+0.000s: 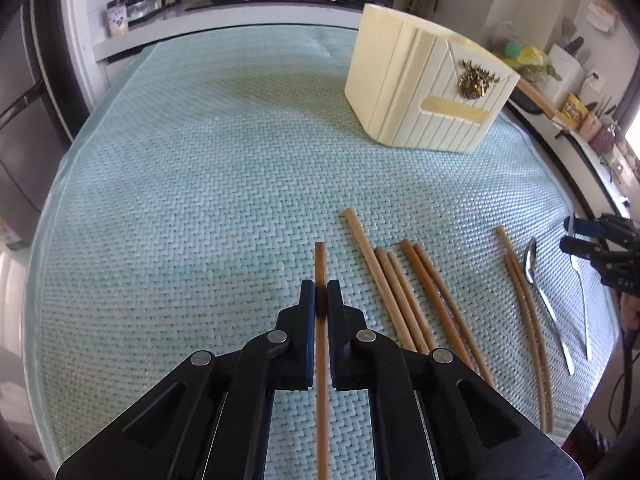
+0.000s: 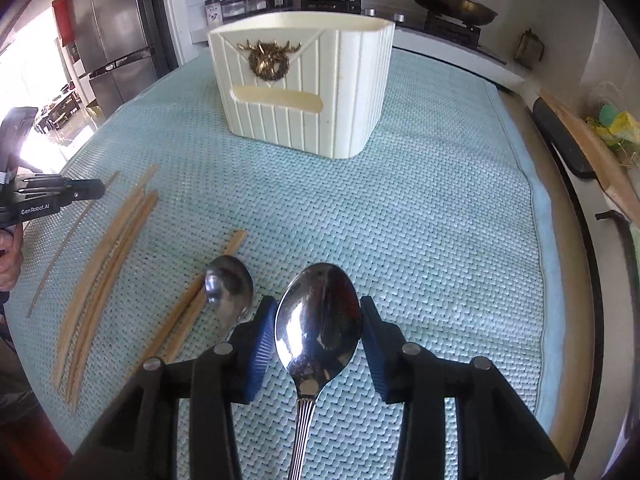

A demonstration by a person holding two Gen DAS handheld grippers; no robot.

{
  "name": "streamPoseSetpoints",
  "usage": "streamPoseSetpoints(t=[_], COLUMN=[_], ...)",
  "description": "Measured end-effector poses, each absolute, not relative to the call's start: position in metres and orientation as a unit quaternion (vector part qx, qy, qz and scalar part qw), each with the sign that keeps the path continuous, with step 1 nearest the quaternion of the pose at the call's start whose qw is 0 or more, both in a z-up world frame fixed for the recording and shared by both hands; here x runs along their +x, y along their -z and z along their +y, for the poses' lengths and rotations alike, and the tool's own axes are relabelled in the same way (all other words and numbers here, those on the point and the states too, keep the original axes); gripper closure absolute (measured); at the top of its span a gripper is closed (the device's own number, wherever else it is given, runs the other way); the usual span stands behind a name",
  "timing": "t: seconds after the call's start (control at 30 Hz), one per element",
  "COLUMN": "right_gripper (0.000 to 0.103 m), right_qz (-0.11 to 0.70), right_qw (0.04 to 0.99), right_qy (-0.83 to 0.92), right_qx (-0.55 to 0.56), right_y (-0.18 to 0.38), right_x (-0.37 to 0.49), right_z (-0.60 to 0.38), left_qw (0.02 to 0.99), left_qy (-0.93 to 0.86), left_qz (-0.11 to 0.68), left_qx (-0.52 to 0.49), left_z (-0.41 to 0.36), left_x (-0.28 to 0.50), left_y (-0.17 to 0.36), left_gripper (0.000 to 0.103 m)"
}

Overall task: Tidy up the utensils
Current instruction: 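Grasp one chopstick with the left tool while the right tool grasps the large spoon, then lift the chopstick and spoon and carry both over the cream caddy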

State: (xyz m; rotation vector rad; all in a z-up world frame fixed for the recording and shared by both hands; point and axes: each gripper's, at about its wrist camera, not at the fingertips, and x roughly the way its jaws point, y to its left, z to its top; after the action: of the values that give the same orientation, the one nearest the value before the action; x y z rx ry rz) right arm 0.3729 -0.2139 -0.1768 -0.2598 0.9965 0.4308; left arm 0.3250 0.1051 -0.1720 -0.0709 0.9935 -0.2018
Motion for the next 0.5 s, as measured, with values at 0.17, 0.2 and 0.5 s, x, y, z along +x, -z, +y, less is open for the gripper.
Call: streamPoseSetpoints(t=[0.17, 0.2, 0.5], right_gripper=[0.061, 0.061, 0.061], right_qz=[0.439, 0.431, 0.360], right_qw=[0.867, 0.871, 0.901], right_qy=[-0.209, -0.211, -0.226], right_qx=[-0.108, -0.104, -0.089], right_y=[0.145, 0.138, 0.075], right_x=[0.358, 0.355, 0.311], right_z=[-0.222, -0.224, -0.219], left_qw=[0.893, 0.897, 0.926], left_qy=[0.093, 0.094, 0.108], left_qz=[0.435, 0.427, 0.351], left_qx=[-0.060, -0.066, -0.087], left_z=[0.117, 0.119, 0.131], left_x=[0.307, 0.304, 0.287], left_y=[0.132, 0.124, 0.056], left_gripper=[0.099, 0.099, 0.099])
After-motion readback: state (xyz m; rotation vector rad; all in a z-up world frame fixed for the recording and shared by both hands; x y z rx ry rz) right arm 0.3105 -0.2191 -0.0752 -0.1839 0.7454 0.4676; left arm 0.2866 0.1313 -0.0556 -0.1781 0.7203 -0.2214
